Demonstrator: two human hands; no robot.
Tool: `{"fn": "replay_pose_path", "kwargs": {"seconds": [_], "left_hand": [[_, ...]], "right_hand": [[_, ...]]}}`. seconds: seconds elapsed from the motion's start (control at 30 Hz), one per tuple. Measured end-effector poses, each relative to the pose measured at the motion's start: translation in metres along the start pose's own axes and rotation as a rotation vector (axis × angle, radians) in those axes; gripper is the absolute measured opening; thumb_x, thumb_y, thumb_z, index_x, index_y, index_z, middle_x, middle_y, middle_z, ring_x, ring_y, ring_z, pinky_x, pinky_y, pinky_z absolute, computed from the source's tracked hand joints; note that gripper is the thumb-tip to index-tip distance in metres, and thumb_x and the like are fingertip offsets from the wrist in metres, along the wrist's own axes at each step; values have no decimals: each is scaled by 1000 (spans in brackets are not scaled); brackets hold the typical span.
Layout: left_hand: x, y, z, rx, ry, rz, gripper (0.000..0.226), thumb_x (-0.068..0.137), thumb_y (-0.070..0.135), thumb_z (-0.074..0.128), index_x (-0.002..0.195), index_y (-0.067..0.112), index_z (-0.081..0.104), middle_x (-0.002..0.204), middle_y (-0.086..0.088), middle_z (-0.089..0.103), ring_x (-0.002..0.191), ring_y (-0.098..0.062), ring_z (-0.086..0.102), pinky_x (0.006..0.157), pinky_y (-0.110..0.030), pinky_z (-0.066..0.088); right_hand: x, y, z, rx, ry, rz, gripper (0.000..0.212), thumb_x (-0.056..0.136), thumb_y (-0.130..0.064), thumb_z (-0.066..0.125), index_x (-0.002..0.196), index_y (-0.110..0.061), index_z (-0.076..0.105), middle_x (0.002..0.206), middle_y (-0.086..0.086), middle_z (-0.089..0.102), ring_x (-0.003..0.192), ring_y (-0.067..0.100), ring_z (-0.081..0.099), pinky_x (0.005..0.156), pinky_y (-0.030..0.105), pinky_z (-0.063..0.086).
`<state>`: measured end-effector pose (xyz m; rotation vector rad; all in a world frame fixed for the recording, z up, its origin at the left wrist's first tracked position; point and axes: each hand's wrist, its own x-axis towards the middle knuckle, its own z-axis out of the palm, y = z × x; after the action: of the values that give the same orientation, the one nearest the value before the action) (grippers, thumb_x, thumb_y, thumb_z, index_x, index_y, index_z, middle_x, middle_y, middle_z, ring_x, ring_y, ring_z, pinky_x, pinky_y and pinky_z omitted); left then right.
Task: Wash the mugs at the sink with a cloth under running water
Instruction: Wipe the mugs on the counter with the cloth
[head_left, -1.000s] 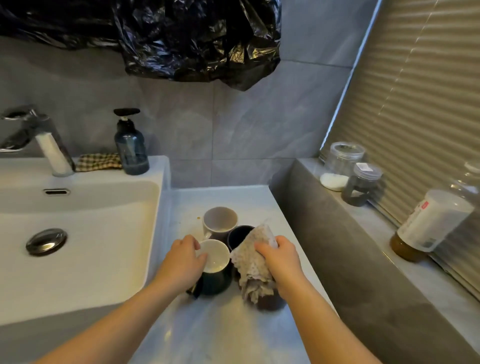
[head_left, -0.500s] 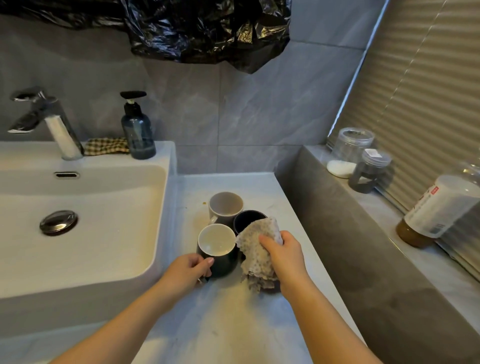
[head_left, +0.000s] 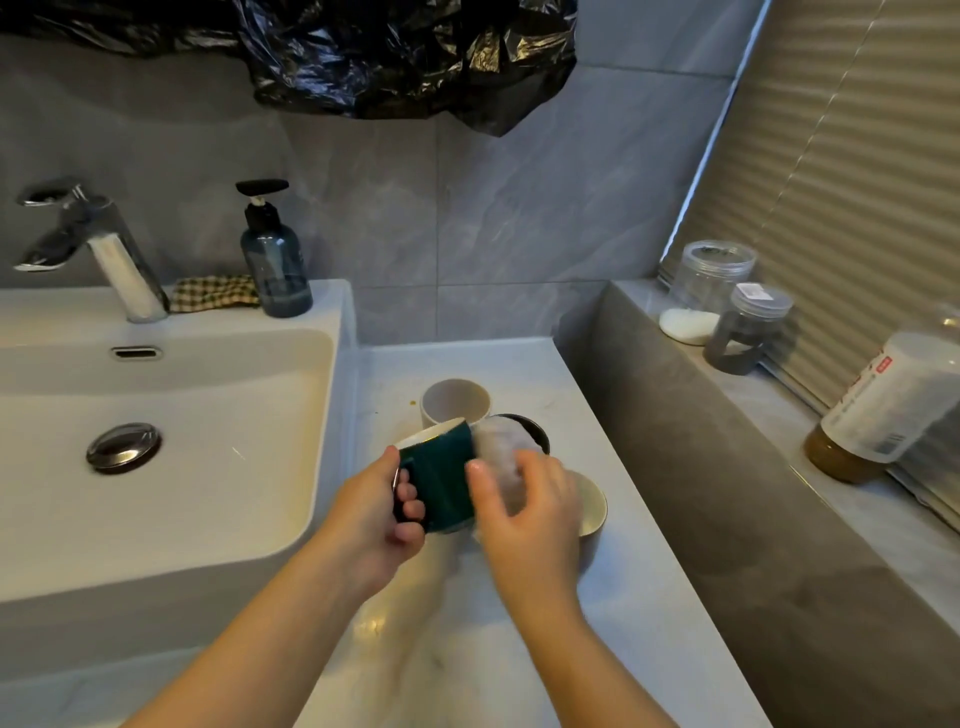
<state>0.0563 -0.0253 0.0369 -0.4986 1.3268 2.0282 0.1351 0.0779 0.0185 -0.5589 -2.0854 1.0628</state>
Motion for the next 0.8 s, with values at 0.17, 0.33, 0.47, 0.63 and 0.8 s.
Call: {"fn": "replay_pose_path", "kwargs": {"seconds": [0.17,0.33,0.47,0.63,0.8], "left_hand": [[-11,10,11,-7,-65,20,41,98,31,42,61,15,40,46,4,34,37,-7,30,27,-8,15],[-18,15,21,38,-93,26,37,94,24,47,59,17,39,44,5,32,32,-5,30,31,-6,14],[-21,20,39,36,-65,100,37,94,21,43,57,16,41,41,5,33,30,-5,30,30,-6,15],[-27,10,43,130,-76,99,34,95,22,39,62,18,38,44,6,33,36,-6,29,29,-9,14],[-25,21,47,158,-79,146,36,95,20,40,59,18,39,41,7,33,34,-5,28,29,-8,15]], "right_hand": [[8,-6,12,64,-58,-178,36,81,-46,51,94,-20,73,98,-16,57,96,8,46,83,33,45],[32,-15,6,-195,-129,-100,55,72,-52,37,122,-33,51,107,-8,41,109,16,40,94,32,37],[22,-17,22,-317,-115,-114,59,90,-57,19,141,-30,31,144,12,41,130,33,41,103,45,38],[52,-11,7,-204,-193,-79,56,92,-61,14,133,-36,41,132,3,55,119,25,53,93,42,49],[42,-19,15,-246,-120,-118,43,97,-42,24,139,-37,35,142,6,45,128,25,43,98,39,40]]}}
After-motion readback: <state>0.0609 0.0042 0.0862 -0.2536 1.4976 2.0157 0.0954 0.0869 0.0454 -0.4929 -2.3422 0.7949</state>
